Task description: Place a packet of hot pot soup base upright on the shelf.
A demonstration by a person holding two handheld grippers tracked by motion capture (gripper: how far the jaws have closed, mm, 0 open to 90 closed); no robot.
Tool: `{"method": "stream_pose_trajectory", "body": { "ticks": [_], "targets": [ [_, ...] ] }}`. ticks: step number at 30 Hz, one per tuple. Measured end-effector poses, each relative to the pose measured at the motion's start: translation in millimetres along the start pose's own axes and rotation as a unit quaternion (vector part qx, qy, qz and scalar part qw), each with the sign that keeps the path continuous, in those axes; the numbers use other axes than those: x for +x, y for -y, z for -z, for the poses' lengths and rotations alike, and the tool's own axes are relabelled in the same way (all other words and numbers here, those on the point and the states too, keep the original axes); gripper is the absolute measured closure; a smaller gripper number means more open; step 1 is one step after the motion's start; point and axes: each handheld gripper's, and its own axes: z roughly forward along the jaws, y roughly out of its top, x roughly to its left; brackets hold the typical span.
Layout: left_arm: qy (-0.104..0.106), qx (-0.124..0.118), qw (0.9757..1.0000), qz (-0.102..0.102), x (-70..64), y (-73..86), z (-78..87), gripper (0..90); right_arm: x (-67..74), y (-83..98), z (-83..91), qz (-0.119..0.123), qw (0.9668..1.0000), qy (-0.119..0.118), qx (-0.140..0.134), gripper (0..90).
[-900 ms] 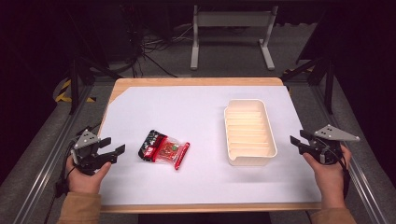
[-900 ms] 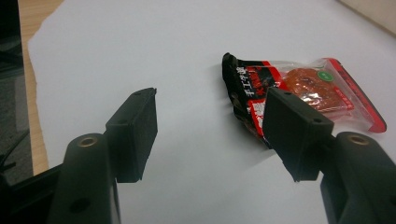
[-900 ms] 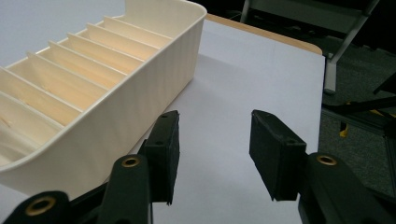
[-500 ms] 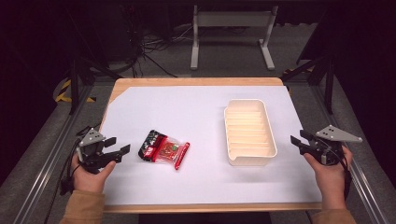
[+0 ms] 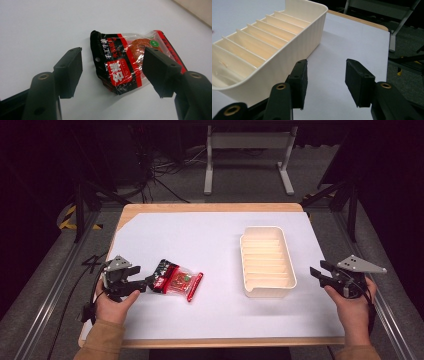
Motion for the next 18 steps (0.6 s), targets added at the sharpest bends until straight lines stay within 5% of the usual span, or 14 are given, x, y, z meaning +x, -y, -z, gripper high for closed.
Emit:
{"method": "stream_pose_trajectory", "body": {
  "ticks": [7,18],
  "targets": [
    [0.001,0.022,0.9997,0.013,1.9,5.3,-14.0,37.9,2.3,1.5,-3.5,0.002,1.0,-0.005,0.007,52.6],
    [0.029,0.078,0.9949,0.057,10.7,14.6,-34.5,42.3,8.4,2.4,-7.9,0.015,0.9997,-0.007,0.019,52.6]
  ]
}}
